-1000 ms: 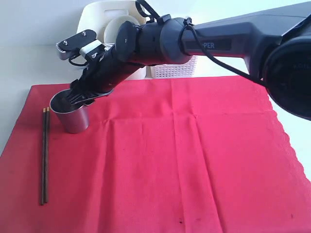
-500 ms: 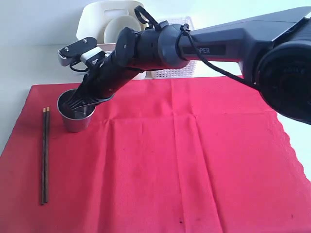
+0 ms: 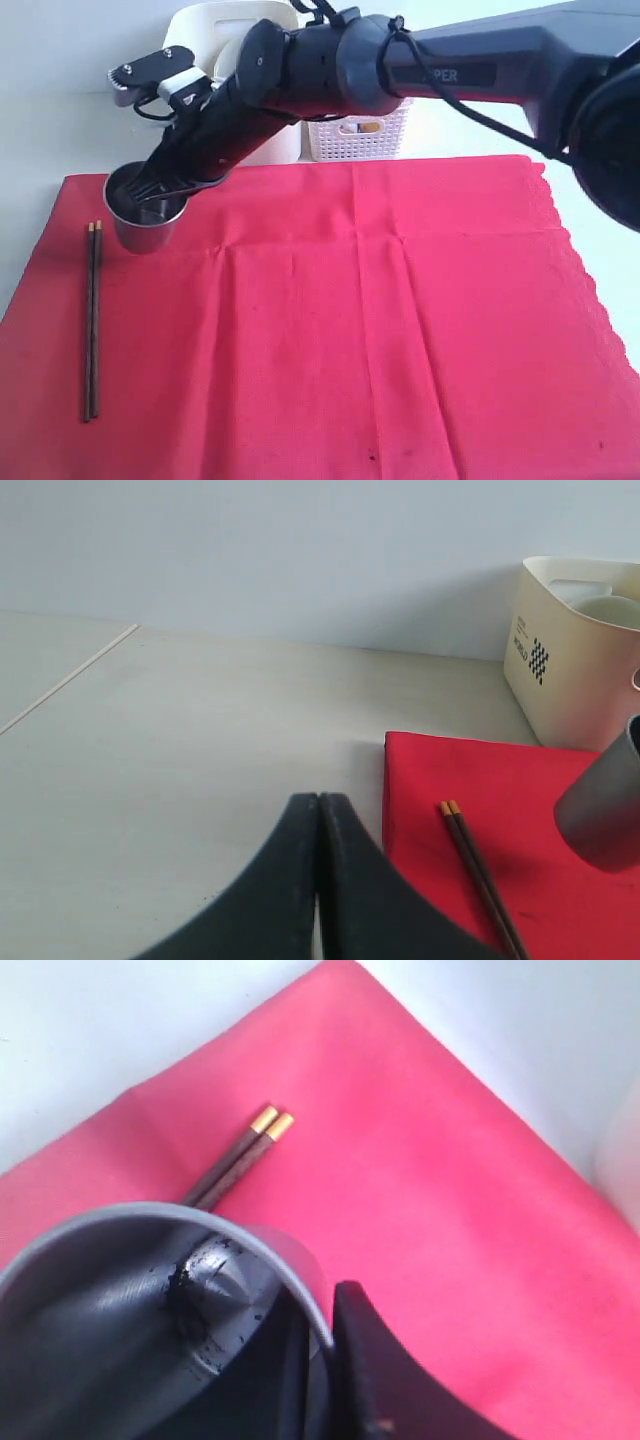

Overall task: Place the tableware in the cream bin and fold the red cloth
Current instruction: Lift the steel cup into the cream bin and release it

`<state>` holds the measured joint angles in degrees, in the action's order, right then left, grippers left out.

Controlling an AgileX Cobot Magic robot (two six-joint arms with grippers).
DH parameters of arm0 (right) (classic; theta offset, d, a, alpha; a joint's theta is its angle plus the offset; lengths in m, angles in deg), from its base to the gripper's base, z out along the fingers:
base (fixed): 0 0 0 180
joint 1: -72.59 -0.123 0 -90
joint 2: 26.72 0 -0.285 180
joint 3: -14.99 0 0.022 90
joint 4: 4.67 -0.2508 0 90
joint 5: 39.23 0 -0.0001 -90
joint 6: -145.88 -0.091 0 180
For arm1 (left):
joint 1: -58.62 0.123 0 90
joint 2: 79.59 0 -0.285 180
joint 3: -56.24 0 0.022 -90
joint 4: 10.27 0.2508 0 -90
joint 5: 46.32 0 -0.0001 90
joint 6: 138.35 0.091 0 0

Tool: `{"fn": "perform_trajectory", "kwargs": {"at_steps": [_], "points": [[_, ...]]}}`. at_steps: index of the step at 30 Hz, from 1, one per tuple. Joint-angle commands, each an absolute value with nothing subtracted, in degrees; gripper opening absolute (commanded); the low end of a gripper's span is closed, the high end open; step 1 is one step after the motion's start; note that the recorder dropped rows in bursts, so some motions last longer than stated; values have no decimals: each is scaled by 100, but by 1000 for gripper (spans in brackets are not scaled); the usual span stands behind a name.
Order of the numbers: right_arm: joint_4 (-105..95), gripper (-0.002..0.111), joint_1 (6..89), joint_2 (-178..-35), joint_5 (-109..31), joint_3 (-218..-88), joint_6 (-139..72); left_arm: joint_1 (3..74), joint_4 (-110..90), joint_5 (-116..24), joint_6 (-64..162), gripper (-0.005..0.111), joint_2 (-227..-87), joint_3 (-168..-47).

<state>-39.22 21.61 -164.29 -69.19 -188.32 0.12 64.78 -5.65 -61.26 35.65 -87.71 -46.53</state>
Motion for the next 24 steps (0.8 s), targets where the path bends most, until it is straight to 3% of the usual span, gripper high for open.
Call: {"fn": "perform_trajectory", "kwargs": {"at_steps": [1, 10, 24], "points": [[-4087, 0, 2164, -16082, -7033, -18820, 20, 6436, -604, -6096, 3561, 1, -8760, -4654], [-4025, 0, 2174, -15438, -6737, -18820, 33, 6436, -604, -6096, 3561, 1, -8760, -4654], [-4479, 0, 2876, -15584, -4709, -18820, -109, 6436, -604, -6096, 3561, 1, -8760, -4654]]}}
